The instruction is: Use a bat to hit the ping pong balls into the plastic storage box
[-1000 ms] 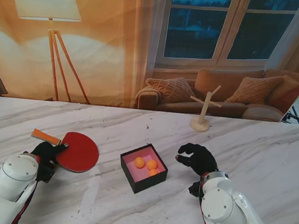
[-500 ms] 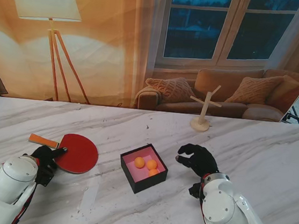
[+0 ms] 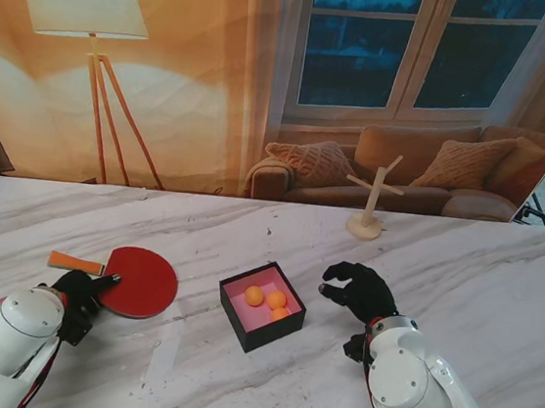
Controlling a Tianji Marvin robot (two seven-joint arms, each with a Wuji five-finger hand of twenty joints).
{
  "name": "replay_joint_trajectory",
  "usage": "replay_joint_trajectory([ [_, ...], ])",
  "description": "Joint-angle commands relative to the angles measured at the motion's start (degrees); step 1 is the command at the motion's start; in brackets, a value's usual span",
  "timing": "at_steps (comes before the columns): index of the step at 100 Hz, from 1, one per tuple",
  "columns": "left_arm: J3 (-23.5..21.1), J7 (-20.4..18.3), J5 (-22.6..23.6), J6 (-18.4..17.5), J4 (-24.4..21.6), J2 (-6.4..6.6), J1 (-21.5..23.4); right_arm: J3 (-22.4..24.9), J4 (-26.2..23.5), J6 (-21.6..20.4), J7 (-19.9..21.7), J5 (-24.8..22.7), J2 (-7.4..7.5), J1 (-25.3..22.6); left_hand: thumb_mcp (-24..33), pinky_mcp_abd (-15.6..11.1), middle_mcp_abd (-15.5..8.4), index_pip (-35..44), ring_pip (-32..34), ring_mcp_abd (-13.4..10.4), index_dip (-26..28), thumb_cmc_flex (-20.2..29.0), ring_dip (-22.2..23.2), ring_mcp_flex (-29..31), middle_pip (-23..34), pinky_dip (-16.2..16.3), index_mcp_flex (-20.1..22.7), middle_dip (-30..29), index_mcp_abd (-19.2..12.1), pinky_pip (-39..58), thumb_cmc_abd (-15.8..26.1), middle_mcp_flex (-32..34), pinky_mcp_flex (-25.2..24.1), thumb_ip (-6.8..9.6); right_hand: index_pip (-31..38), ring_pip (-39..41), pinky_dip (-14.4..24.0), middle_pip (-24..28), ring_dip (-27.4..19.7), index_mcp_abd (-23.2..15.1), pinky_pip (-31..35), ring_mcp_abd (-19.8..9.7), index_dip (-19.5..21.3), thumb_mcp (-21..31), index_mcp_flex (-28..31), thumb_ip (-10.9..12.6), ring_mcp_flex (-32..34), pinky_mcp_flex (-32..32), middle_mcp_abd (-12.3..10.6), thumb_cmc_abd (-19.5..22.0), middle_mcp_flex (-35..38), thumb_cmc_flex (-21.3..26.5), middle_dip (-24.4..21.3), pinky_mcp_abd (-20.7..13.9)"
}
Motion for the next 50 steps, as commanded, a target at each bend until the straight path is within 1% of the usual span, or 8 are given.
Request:
replay_joint_trajectory([
  [1,0.1,-1.7,-0.2,1.0,-0.2,0.15,0.5,-0.1,-0.2,-0.1,0.8,0.1,-0.13,-0.3,0.4,-0.5,2.4,1.3,1.7,7.3,0.9,0.1,0.9,3.3,-2.7,0.7,2.9,-1.1,-1.8,1.4,1.7,2.5,2.0,3.24,-0.7,0.4,0.7,-0.1,0.1,0.4,0.9,-0.5,-0.2,-1.2,-0.4,3.0,-1.0,-0.7,-0.5,1.6,-2.0,-2.1,-0.1,-1.2],
  [6,0.2,-2.5,0.3,2.1,-0.7,0.41,0.6,-0.1,-0.2,-0.1,0.8,0.1,-0.14,-0.3,0.6,-0.3,2.5,1.3,1.6,7.3,0.0,-1.9,0.7,3.8,-2.8,0.5,3.5,-1.7,-1.6,1.5,1.8,3.1,2.5,3.35,-0.6,0.4,0.7,-0.1,0.1,0.3,0.8,-0.6,-0.2,-1.2,-0.4,3.0,-1.1,-0.8,-0.5,1.7,-2.0,-2.1,-0.1,-1.2],
  [9,0.2,-3.1,0.6,2.4,-0.8,0.61,0.7,-0.1,-0.2,-0.2,0.7,0.1,-0.14,-0.3,0.6,-0.8,2.3,1.2,1.9,7.3,-0.6,-3.1,0.6,3.9,-2.8,0.4,3.4,-2.0,-1.8,1.8,2.1,3.2,2.9,3.31,-0.6,0.4,0.7,-0.1,0.1,0.3,0.8,-0.6,-0.2,-1.2,-0.3,3.0,-1.1,-0.8,-0.5,1.7,-2.0,-2.1,0.0,-1.2],
  [20,0.1,-4.0,0.7,3.1,-1.2,0.87,0.9,-0.1,-0.2,-0.2,0.8,0.0,-0.13,-0.3,0.3,-0.6,2.1,1.5,2.0,7.3,-1.1,-5.1,0.5,4.3,-2.6,0.2,4.3,-2.2,-2.0,1.9,2.6,3.9,3.3,3.27,-0.6,0.3,0.8,-0.2,0.1,0.4,0.9,-0.6,-0.2,-1.1,-0.3,3.0,-1.1,-0.6,-0.5,1.1,-2.1,-1.7,-0.1,-1.0],
  [30,-0.1,-5.3,0.8,3.2,-1.5,1.25,1.2,-0.2,-0.1,-0.1,0.9,-0.3,-0.07,-0.3,0.6,-0.6,0.4,8.1,3.5,7.3,1.4,-6.9,0.4,4.8,0.0,0.2,3.2,-0.5,-3.9,2.5,2.4,4.6,3.5,3.45,-0.5,0.4,0.8,-0.1,0.2,0.3,0.9,-0.6,-0.2,-1.0,-0.3,2.9,-1.0,-0.6,-0.5,0.6,-2.2,-1.4,0.0,-0.9],
  [36,-0.2,-6.6,1.2,3.1,-1.6,1.65,1.3,-0.2,-0.1,-0.1,0.9,-0.4,-0.04,-0.3,0.6,-1.2,-0.5,11.2,4.4,7.3,2.7,-7.7,0.3,4.6,1.0,0.4,2.3,0.4,-4.6,2.8,2.6,4.5,3.6,3.47,-0.5,0.4,0.8,-0.1,0.2,0.3,0.8,-0.6,-0.2,-0.9,-0.3,2.9,-0.9,-0.6,-0.6,0.5,-2.2,-1.4,0.0,-0.9],
  [42,-0.2,-6.9,1.3,3.0,-1.5,1.74,1.3,-0.2,-0.1,-0.1,0.9,-0.4,-0.04,-0.3,0.5,-1.3,-0.7,11.9,4.5,7.3,3.0,-8.0,0.2,4.5,1.1,0.4,1.8,0.5,-4.7,2.8,2.6,4.3,3.5,3.46,-0.4,0.4,0.8,-0.1,0.2,0.3,0.8,-0.6,-0.2,-0.9,-0.2,2.8,-0.9,-0.6,-0.5,0.6,-2.2,-1.5,0.0,-1.0],
  [50,-0.3,-6.1,1.0,2.8,-1.5,1.49,1.5,-0.3,-0.1,0.0,0.9,-0.4,-0.05,-0.3,0.3,-1.7,-0.5,11.6,3.9,7.3,2.8,-8.4,-0.1,3.6,0.5,0.3,1.1,0.4,-4.4,2.4,1.8,3.5,2.7,3.45,-0.4,0.4,0.8,-0.1,0.2,0.3,0.8,-0.6,-0.2,-1.0,-0.2,2.8,-0.9,-0.6,-0.4,0.5,-2.2,-1.6,0.0,-0.9],
])
